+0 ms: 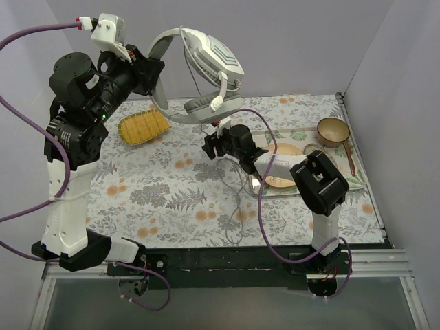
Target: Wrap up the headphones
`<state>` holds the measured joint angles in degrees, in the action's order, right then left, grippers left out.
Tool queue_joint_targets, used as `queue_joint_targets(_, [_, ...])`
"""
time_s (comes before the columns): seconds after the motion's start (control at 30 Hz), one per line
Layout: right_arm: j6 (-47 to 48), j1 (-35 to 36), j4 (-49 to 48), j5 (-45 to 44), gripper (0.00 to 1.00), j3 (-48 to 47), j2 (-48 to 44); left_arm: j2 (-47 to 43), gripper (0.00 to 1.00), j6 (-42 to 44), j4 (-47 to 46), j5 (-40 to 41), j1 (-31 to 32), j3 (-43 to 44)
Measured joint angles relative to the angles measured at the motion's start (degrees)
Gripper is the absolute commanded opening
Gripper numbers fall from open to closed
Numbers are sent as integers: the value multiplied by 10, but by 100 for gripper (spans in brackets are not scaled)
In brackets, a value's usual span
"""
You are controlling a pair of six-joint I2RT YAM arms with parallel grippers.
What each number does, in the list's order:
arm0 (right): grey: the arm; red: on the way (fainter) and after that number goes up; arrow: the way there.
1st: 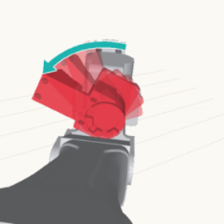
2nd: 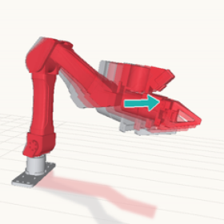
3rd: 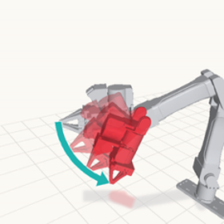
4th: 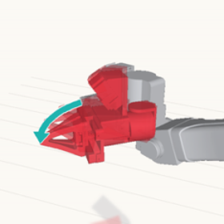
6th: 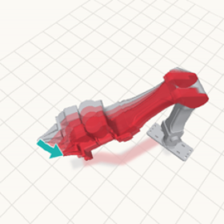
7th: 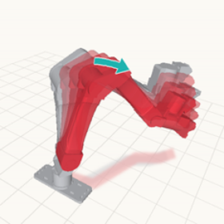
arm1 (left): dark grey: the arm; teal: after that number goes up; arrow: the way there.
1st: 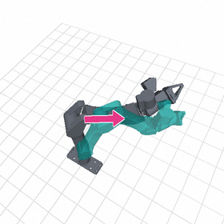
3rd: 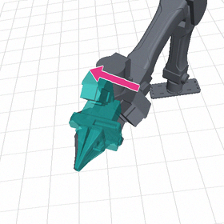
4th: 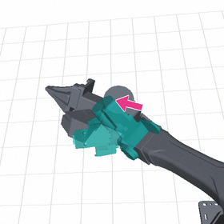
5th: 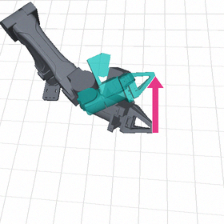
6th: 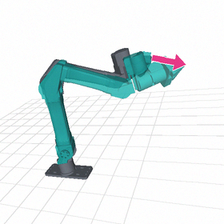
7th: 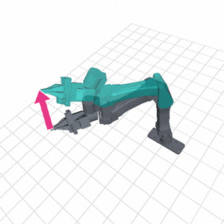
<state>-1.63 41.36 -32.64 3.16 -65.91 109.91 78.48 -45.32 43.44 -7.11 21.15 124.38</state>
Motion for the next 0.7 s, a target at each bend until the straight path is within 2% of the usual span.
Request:
queue_joint_targets(0.1, [-4, 0, 15, -1, 60, -27, 26, 0, 0, -1, 0, -3, 0, 0])
queue_joint_targets(0.2, [-14, 0, 23, 1, 32, -52, 52, 0, 0, -4, 0, -4, -1, 0])
queue_joint_targets(0.23, [-17, 0, 26, 3, 11, -56, 57, 0, 0, -7, 0, -4, -1, 0])
queue_joint_targets(0.27, [-22, 0, 28, 9, 3, -59, 62, 0, 0, -10, 0, -3, -1, 0])
queue_joint_targets(0.43, [-43, 1, 33, 35, 1, -72, 77, 0, 0, -20, -1, 23, -5, 0])
queue_joint_targets(0.7, [-30, 40, 60, 63, 1, -26, 67, 3, 0, 9, -53, 137, -8, -36])
